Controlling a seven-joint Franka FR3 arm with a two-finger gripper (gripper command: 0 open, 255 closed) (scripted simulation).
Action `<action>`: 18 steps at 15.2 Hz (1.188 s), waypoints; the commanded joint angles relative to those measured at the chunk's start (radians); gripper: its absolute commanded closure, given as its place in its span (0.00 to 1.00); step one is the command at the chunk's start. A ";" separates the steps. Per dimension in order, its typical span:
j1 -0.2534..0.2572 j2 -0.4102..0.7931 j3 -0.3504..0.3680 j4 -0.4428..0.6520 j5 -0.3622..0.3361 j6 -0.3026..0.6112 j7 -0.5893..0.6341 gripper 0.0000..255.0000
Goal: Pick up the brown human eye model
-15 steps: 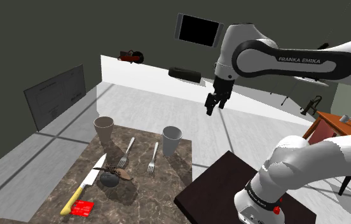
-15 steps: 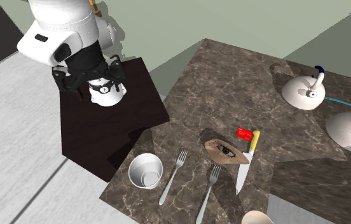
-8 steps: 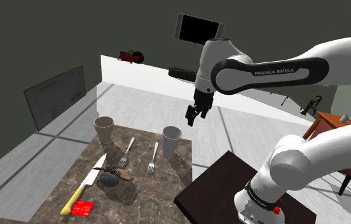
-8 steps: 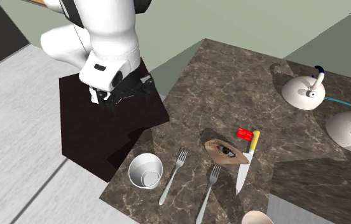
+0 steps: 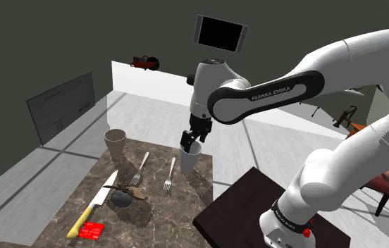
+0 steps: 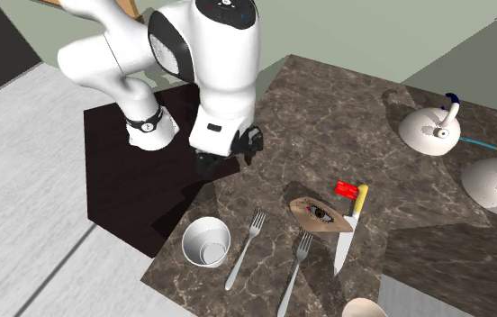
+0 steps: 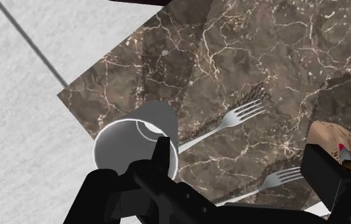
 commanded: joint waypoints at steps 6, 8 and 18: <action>0.021 0.250 0.088 0.107 -0.085 0.152 0.133 0.00; 0.031 0.326 0.105 0.150 -0.128 0.184 0.178 0.00; 0.162 0.703 0.094 0.432 -0.360 0.256 0.385 0.00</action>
